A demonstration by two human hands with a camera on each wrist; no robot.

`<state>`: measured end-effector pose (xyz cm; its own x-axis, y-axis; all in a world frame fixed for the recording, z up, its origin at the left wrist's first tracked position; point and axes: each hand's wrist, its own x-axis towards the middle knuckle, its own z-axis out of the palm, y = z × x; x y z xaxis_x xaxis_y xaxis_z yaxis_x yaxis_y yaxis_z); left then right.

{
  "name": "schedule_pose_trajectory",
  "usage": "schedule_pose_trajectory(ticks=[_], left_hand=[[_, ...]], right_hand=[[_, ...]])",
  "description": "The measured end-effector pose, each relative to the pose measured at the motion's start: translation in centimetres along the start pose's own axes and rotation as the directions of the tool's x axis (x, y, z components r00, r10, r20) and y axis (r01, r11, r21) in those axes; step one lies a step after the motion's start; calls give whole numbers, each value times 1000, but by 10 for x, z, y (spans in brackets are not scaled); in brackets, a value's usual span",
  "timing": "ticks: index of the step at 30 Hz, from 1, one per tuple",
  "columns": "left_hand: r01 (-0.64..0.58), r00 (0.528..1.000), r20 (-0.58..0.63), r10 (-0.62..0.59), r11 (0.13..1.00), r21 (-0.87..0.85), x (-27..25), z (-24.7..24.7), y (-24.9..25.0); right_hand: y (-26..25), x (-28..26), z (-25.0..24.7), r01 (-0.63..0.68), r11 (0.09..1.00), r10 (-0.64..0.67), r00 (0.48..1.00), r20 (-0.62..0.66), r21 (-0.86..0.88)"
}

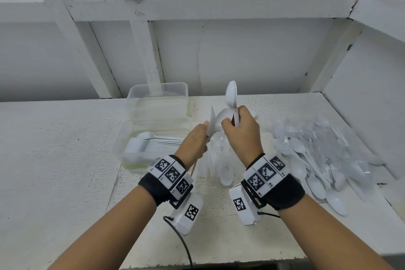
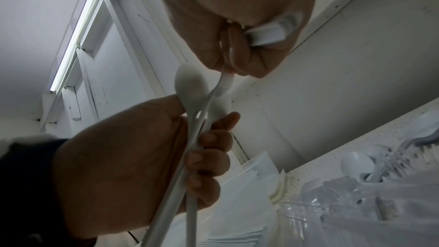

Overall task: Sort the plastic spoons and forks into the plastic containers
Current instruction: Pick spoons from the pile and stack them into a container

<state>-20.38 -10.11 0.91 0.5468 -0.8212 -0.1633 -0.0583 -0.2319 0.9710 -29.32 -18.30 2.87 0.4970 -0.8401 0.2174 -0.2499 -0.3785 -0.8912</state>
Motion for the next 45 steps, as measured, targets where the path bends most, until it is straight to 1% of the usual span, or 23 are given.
schedule_pose_trajectory(ticks=[2, 4, 6, 9, 11, 15, 17, 19, 22, 24, 26, 28, 31, 33, 35, 38, 40, 42, 45], left_hand=[[-44, 998, -52, 44, 999, -3, 2, 3, -1], [-65, 992, -110, 63, 998, -17, 3, 4, 0], [-71, 990, -124, 68, 997, -22, 3, 5, 1], [-85, 986, -139, 95, 994, 71, 3, 5, 2], [-88, 983, -154, 103, 990, 107, 5, 5, 1], [-92, 982, -156, 109, 990, 111, 4, 7, 2], [-96, 979, -175, 105, 994, 59, 3, 8, 4], [-61, 980, -191, 52, 997, -41, 4, 7, 3], [44, 982, -169, -86, 970, -238, 5, 1, 1], [63, 979, -167, -120, 949, -309, 4, -4, 1], [53, 984, -144, -101, 952, -300, 3, -7, 2], [62, 995, -61, -81, 960, -275, 0, -7, 4], [88, 995, 71, -70, 952, -293, -6, -5, 6], [107, 990, 118, -71, 938, -330, -9, -4, 7], [116, 987, 141, -71, 932, -345, -10, -4, 7], [119, 983, 173, -63, 935, -335, -11, -5, 9], [116, 981, 183, -59, 941, -317, -12, -6, 11], [105, 984, 165, -60, 955, -278, -13, -7, 13], [77, 990, 128, -52, 976, -205, -14, -5, 13]], right_hand=[[-1, -1, 3, 20, 1000, -20, 1000, 17, -1], [-2, -4, 6, 31, 999, -32, 999, 29, 21], [-4, -9, 9, 33, 998, -35, 999, 35, 60], [-6, -14, 10, 49, 993, -53, 998, 37, 104], [-6, -15, 9, 67, 994, -71, 997, 37, 86], [-3, -11, 5, 90, 996, -90, 995, 37, -7], [1, -8, 2, 121, 991, -120, 993, 21, -61], [4, -4, -2, 155, 983, -153, 988, 23, -103], [7, 2, -10, 188, 973, -181, 981, 66, -136], [6, 5, -17, 212, 970, -200, 974, 101, -121], [4, 9, -22, 242, 966, -229, 964, 138, -94], [3, 12, -23, 267, 960, -251, 955, 161, -87], [6, 17, -20, 288, 951, -274, 953, 129, -110], [9, 17, -18, 290, 951, -280, 955, 100, -106], [12, 16, -15, 270, 959, -262, 961, 90, -88], [15, 16, -11, 206, 978, -202, 976, 83, -43], [16, 17, -10, 171, 985, -170, 980, 103, -1], [17, 18, -10, 157, 988, -157, 977, 143, 16], [16, 21, -12, 153, 988, -149, 970, 191, -6]])
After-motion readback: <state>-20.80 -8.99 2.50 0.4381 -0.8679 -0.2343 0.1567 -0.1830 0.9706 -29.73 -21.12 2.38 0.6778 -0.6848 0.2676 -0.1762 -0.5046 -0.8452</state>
